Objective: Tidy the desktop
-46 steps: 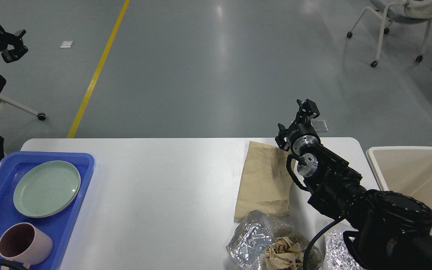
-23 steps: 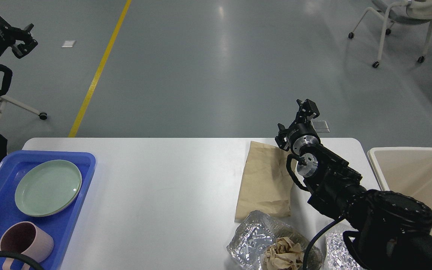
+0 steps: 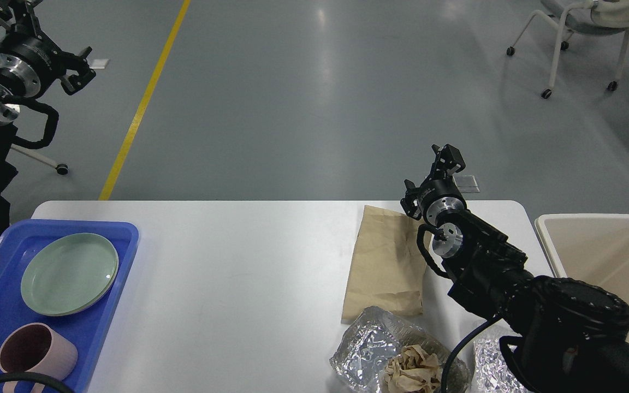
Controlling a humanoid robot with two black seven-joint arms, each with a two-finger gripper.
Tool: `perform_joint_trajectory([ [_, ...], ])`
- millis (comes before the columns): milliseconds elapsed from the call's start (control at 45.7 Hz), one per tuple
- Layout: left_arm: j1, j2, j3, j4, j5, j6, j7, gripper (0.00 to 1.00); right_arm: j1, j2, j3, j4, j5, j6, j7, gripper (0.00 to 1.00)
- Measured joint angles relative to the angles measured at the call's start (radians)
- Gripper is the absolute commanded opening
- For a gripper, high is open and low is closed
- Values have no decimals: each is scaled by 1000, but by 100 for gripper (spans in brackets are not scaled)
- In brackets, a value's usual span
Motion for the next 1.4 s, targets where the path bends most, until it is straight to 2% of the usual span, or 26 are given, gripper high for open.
perform_joint_trajectory([
  [285, 34, -108, 3, 3, 2, 13, -24, 97, 0, 0, 0, 0, 0, 0, 0, 100],
  [504, 38, -164, 3, 4, 3, 44, -66, 97, 0, 0, 0, 0, 0, 0, 0, 100],
  [722, 45, -202, 11, 4, 11, 48, -133, 97, 0, 0, 0, 0, 0, 0, 0, 100],
  [941, 80, -239, 1, 3, 8, 40, -151, 98, 0, 0, -1, 0, 0, 0, 0, 100],
  [1007, 101, -277, -31, 3, -1, 40, -186, 98, 0, 0, -1, 0, 0, 0, 0, 100],
  [1138, 154, -338, -118, 2, -5, 38, -322, 100, 0, 0, 0, 0, 0, 0, 0, 100],
  [1226, 185, -368, -141, 2, -5, 38, -388, 100, 0, 0, 0, 0, 0, 0, 0, 100],
  [1292, 197, -376, -145, 2, -5, 38, -412, 100, 0, 0, 0, 0, 0, 0, 0, 100],
  [1401, 226, -377, -148, 2, -5, 38, -424, 100, 0, 0, 0, 0, 0, 0, 0, 100],
])
